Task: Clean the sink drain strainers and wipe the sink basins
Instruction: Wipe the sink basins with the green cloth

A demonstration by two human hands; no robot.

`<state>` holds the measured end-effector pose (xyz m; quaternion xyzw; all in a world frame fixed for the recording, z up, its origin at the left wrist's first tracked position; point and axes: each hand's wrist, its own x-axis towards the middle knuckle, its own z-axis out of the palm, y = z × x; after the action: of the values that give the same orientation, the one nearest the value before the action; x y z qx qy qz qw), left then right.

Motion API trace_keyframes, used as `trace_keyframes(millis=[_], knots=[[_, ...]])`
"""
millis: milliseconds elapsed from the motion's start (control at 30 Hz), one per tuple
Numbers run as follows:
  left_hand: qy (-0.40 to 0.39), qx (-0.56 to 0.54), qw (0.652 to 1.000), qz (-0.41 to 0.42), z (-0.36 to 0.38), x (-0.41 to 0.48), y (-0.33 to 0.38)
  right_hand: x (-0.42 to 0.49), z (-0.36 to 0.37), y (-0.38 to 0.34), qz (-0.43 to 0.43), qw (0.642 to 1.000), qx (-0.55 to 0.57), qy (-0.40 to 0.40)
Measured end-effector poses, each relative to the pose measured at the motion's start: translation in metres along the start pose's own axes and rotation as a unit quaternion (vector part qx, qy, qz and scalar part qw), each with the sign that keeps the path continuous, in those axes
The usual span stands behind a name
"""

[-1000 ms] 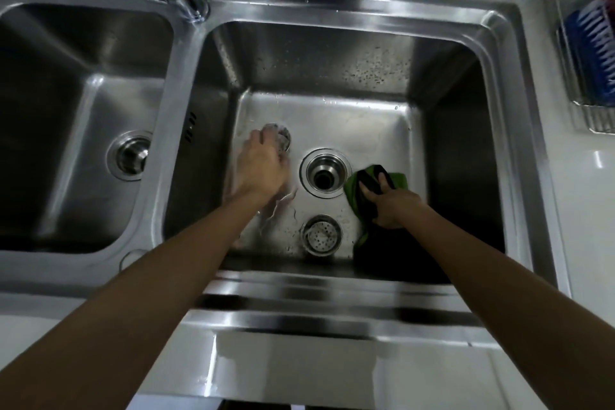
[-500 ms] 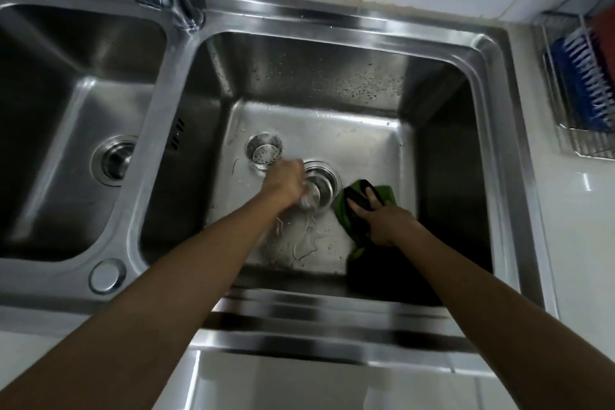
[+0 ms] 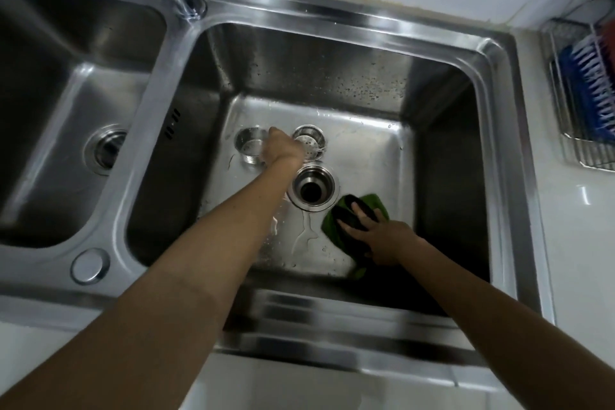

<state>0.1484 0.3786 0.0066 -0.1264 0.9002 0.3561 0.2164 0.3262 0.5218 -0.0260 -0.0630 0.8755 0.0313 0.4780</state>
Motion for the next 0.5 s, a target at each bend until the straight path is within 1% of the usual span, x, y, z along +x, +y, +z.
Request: trace_keyframes(millis=[67, 133, 167, 233, 267, 300, 367, 400, 433, 500], knots=[[0.018, 0.018, 0.998, 0.055, -0.030, -0.011, 0.000, -0.009, 0.001, -0.007, -0.066, 0.995, -0.069, -0.015], [0.087, 0.030, 0.984, 0.155, -0.073, -0.027, -0.009, -0.016, -0.003, -0.017, -0.134, 0.981, -0.136, -0.018], [0.139, 0.046, 0.966, 0.211, -0.098, -0.036, -0.017, -0.018, -0.006, -0.022, -0.160, 0.973, -0.164, -0.008], [0.246, 0.118, 0.913, 0.302, -0.147, -0.046, -0.041, -0.014, -0.014, -0.031, -0.196, 0.959, -0.200, 0.037], [0.276, 0.173, 0.892, 0.313, -0.167, -0.045, -0.057, -0.007, -0.018, -0.035, -0.212, 0.952, -0.209, 0.067], [0.269, 0.230, 0.890, 0.288, -0.182, -0.040, -0.073, 0.004, -0.021, -0.040, -0.230, 0.945, -0.213, 0.097], [0.166, 0.299, 0.922, 0.182, -0.196, -0.034, -0.098, 0.028, -0.029, -0.055, -0.261, 0.931, -0.208, 0.147], [0.114, 0.298, 0.936, 0.150, -0.196, -0.032, -0.107, 0.040, -0.034, -0.067, -0.273, 0.926, -0.202, 0.163], [0.090, 0.278, 0.944, 0.152, -0.193, -0.031, -0.113, 0.053, -0.041, -0.080, -0.280, 0.924, -0.193, 0.175], [0.102, 0.247, 0.946, 0.182, -0.186, -0.031, -0.116, 0.073, -0.052, -0.109, -0.276, 0.921, -0.177, 0.209]])
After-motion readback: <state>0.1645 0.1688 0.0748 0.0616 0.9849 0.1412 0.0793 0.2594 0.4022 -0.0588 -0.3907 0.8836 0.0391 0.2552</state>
